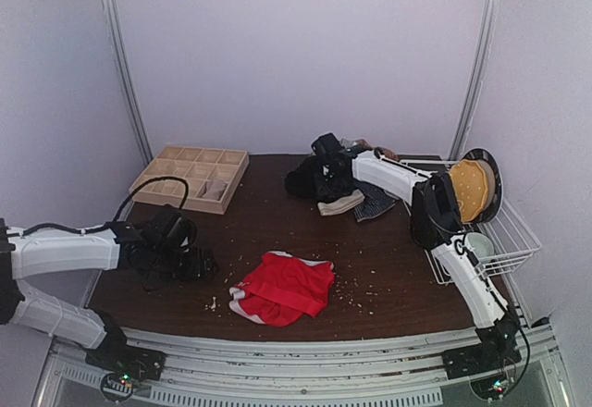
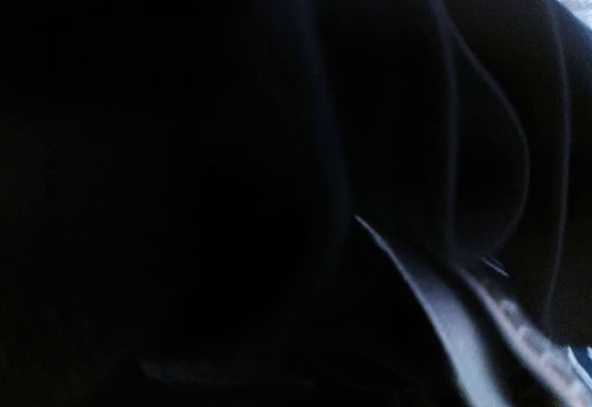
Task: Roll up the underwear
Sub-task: Move the underwear to the center of the board, then pick up the underwear from the center of the board.
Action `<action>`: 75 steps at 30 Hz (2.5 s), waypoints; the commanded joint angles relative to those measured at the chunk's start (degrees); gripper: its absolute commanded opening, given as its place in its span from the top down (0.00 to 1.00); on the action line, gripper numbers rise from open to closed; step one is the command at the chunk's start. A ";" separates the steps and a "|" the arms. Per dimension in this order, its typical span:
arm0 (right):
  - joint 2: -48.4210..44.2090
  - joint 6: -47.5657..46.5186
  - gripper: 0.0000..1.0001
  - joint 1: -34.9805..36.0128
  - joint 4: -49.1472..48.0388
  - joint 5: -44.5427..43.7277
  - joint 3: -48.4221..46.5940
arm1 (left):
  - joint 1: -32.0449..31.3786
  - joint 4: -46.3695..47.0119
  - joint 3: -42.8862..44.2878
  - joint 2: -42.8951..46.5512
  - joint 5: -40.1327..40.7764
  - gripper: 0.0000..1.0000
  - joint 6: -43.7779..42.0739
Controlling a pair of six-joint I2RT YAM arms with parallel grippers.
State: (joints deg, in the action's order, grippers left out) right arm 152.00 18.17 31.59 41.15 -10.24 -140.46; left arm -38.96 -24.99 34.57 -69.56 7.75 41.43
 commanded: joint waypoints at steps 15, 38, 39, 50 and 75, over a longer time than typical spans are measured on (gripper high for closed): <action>-20.35 0.26 0.32 1.13 -11.82 19.67 6.34 | 0.14 2.71 0.63 7.42 -6.79 0.08 -1.83; -67.24 12.92 0.30 31.67 -23.94 -1.07 81.15 | -8.87 23.32 -5.39 -9.31 -26.05 0.60 -1.57; -69.82 14.16 0.30 32.18 -24.94 -1.79 83.87 | -8.85 23.96 -5.57 -9.62 -25.97 0.69 -1.59; -68.99 24.96 0.29 34.83 -36.84 2.71 98.03 | -8.87 26.24 -6.09 -8.09 -25.07 1.00 -2.18; -82.37 16.22 1.00 31.46 -27.78 -5.13 81.86 | -8.94 9.61 -3.74 8.10 -13.07 1.00 -8.72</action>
State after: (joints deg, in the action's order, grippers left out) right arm 75.18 39.13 65.17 2.79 -8.08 -52.60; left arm -47.70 -12.16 28.82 -62.81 -9.98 35.51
